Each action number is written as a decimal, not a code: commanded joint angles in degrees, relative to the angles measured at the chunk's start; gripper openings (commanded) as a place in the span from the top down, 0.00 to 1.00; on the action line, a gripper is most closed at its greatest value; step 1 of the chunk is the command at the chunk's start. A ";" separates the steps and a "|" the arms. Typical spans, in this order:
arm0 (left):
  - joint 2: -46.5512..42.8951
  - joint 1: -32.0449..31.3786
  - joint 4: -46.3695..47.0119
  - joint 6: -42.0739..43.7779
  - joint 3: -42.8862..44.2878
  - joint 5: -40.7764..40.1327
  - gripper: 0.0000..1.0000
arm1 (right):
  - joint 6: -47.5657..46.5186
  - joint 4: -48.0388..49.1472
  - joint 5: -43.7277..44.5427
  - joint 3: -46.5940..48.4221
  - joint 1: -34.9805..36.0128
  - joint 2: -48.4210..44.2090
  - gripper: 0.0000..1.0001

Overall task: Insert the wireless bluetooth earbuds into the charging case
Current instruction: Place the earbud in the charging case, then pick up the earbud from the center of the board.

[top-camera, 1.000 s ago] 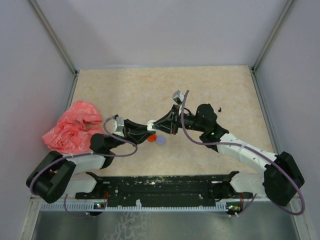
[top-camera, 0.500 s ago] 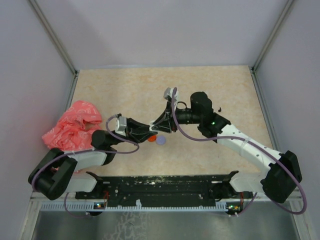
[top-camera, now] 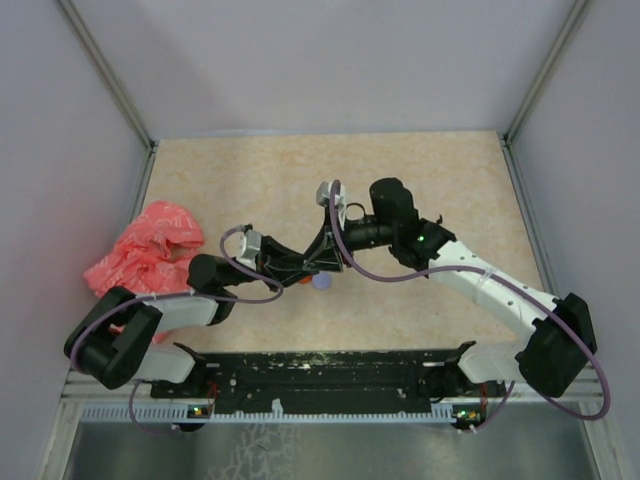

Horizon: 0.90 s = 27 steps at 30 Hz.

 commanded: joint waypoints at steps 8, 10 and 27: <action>-1.36 -1.30 7.65 1.10 1.35 3.09 1.00 | 0.12 3.48 7.03 4.29 0.17 -0.48 0.66; -1.91 -1.43 6.19 2.40 1.25 2.77 1.00 | 0.97 3.86 8.35 4.52 0.23 -0.93 0.66; -6.89 -2.32 -10.16 18.49 -4.31 -18.79 1.00 | -0.68 -4.28 27.84 4.20 -2.22 -7.24 0.64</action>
